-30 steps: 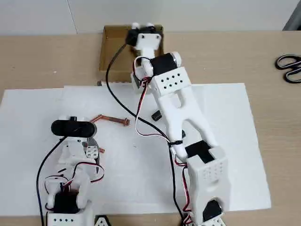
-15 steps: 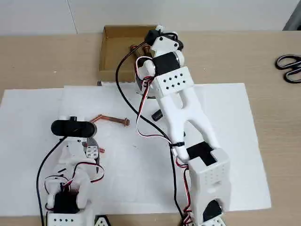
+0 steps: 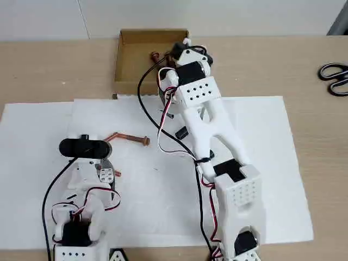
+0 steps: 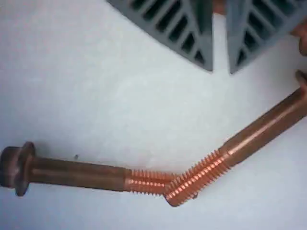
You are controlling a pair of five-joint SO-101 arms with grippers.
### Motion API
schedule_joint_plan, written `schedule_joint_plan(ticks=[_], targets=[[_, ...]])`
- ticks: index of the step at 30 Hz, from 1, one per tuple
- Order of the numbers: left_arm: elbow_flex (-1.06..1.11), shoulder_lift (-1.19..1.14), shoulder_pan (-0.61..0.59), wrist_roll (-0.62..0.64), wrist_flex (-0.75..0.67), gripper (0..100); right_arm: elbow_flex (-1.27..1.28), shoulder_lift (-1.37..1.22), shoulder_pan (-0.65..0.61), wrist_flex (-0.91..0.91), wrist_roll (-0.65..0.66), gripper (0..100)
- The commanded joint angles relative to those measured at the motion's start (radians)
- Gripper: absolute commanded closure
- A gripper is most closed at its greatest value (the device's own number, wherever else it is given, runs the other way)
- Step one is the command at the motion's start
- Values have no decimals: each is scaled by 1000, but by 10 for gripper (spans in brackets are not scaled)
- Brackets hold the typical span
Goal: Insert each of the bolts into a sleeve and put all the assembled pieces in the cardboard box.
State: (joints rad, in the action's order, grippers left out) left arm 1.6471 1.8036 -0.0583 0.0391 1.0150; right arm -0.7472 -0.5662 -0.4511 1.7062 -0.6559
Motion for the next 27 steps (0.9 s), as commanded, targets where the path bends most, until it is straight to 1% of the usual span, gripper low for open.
schedule_joint_plan(ticks=[1, 10, 15, 27], targets=[[-4, 9, -2, 9, -17, 994, -41, -10, 8, 18, -23, 750], [-4, 9, -2, 9, -17, 994, -43, -88, 7, 16, -25, 750], [-4, 9, -2, 9, -17, 994, -43, -124, 7, 4, -51, 751], [-4, 9, -2, 9, -17, 994, -43, -189, 7, -110, -51, 751]])
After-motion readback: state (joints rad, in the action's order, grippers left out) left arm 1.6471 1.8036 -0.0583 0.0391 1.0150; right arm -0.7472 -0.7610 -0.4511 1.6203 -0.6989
